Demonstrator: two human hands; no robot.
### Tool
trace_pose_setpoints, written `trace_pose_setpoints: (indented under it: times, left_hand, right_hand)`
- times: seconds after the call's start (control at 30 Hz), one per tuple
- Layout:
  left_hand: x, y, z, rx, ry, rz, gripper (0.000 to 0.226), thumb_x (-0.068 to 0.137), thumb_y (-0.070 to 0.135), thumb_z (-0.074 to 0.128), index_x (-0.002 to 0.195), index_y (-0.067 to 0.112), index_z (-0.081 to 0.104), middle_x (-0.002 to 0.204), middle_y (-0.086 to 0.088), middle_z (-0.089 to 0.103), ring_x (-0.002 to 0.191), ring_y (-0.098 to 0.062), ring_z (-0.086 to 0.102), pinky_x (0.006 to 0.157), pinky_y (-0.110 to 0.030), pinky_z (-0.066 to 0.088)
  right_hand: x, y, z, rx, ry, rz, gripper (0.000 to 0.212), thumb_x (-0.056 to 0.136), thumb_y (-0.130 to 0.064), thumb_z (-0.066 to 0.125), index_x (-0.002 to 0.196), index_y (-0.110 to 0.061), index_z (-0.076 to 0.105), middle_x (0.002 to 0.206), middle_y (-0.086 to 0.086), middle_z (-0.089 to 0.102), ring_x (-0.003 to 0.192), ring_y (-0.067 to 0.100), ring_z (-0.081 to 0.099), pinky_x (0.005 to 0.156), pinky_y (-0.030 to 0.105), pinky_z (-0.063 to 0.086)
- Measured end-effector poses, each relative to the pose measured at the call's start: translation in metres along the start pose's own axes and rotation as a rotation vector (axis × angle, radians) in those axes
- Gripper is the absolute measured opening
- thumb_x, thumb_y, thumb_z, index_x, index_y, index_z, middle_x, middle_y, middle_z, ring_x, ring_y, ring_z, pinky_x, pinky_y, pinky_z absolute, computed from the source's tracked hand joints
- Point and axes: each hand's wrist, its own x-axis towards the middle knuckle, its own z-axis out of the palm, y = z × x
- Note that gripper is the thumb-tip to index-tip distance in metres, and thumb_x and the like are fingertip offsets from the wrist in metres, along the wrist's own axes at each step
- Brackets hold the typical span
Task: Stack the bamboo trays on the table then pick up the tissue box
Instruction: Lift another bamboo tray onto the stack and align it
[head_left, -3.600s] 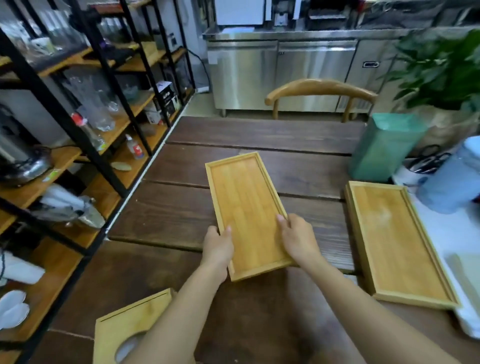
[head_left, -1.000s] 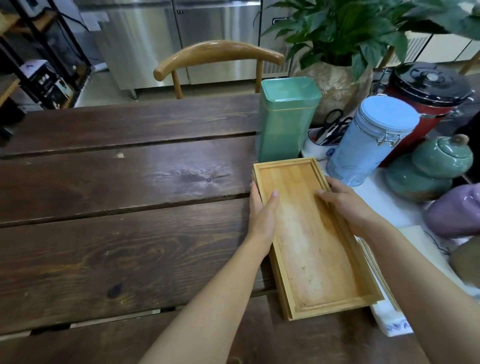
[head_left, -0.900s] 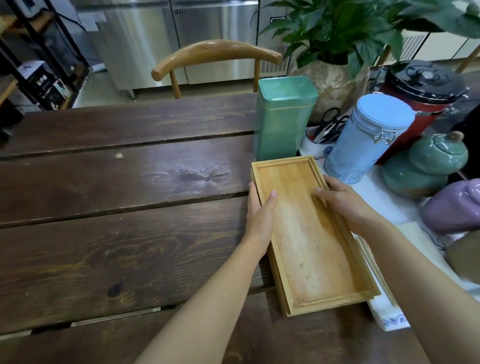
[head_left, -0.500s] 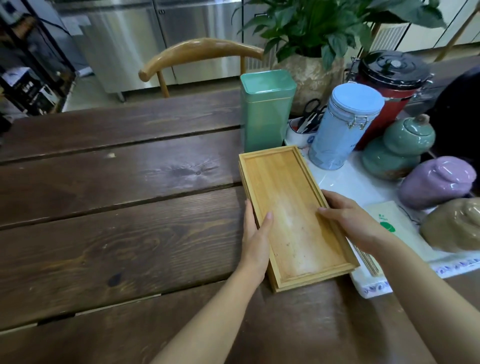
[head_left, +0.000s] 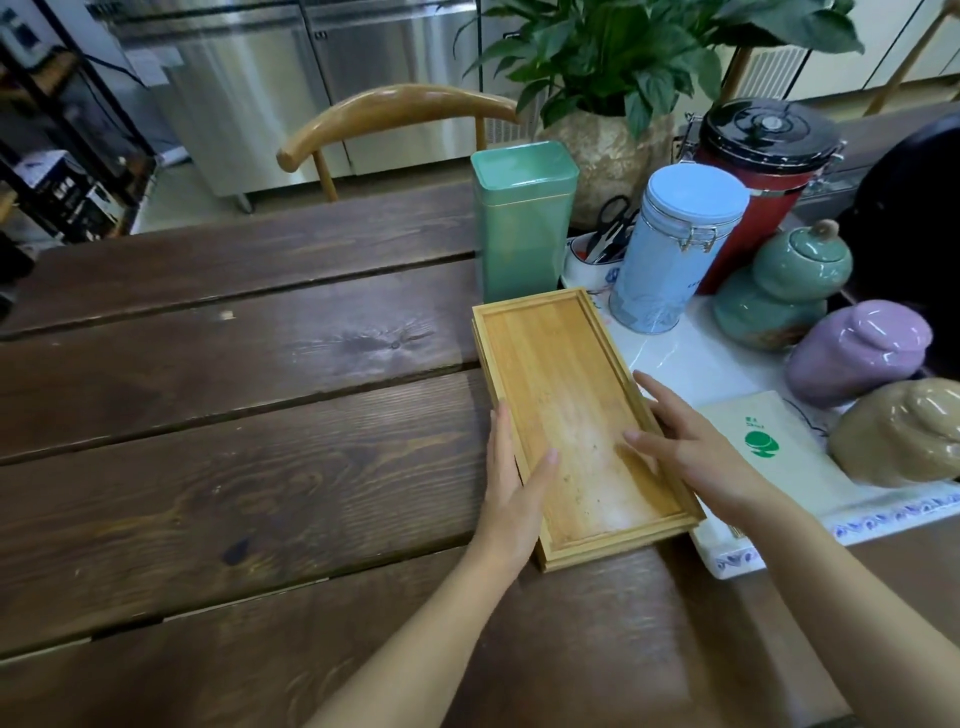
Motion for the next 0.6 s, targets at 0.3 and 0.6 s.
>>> trace_pose_setpoints:
  times: [0.3, 0.6]
  left_hand:
    - [-0.037, -0.026, -0.021, 0.556, -0.213, 0.280, 0.040, 0.077, 0.031, 0.074, 0.090, 0.047, 0.040, 0.149, 0.023, -0.015, 0.140, 0.008, -0.008, 0.097, 0.010, -0.002]
    - [-0.041, -0.036, -0.018, 0.556, -0.131, 0.375, 0.037, 0.082, 0.017, 0.072, 0.078, 0.043, 0.045, 0.152, 0.015, -0.002, 0.143, 0.000, 0.004, 0.106, 0.004, 0.004]
  right_hand:
    - [-0.045, 0.031, -0.018, -0.509, -0.151, -0.198, 0.044, 0.058, -0.024, 0.085, 0.091, -0.041, 0.061, 0.139, -0.007, 0.025, 0.128, 0.004, 0.031, 0.098, 0.020, 0.031]
    - [-0.053, 0.048, -0.014, -0.530, 0.003, -0.348, 0.037, 0.068, -0.004, 0.078, 0.075, -0.035, 0.059, 0.130, -0.025, 0.024, 0.117, 0.017, 0.047, 0.098, 0.020, 0.033]
